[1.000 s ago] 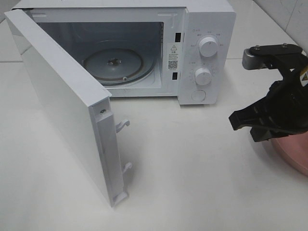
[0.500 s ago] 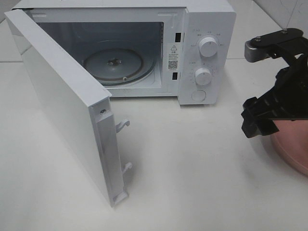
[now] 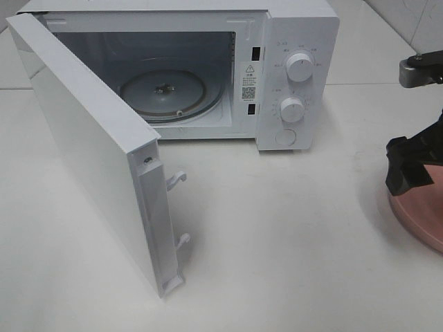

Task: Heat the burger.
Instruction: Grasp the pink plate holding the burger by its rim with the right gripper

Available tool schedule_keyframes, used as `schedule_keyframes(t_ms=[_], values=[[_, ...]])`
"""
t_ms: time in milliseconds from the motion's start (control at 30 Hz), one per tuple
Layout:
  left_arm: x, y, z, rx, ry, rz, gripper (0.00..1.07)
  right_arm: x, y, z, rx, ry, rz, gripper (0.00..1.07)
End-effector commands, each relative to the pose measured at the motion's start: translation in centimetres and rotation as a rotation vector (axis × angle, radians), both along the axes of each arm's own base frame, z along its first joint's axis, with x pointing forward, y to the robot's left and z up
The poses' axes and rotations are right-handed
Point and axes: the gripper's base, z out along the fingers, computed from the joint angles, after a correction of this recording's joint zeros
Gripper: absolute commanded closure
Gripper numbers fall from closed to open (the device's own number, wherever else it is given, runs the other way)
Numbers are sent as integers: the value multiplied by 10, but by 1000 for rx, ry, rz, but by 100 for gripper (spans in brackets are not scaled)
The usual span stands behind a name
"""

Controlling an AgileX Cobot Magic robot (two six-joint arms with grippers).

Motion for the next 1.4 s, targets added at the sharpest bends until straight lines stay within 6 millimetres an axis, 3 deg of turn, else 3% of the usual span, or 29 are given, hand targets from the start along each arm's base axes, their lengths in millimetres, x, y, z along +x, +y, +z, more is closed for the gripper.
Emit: schedule_keyframes(t_ms=[33, 367, 700, 1100, 1400], values=[[-1, 0, 0, -10, -3, 1, 7, 3, -1, -4, -12, 25, 21, 9], [-1, 0, 0, -10, -3, 1, 7, 20, 2, -22, -25, 85, 26, 10], [-1, 0, 0, -10, -3, 1, 7, 34, 6, -53, -20, 136, 32, 12], [-1, 0, 0, -10, -3, 1, 7, 47, 0, -82, -3, 164, -11, 14], [-1, 0, 0, -10, -3, 1, 7, 51, -1, -86, -6, 134, -30, 15]])
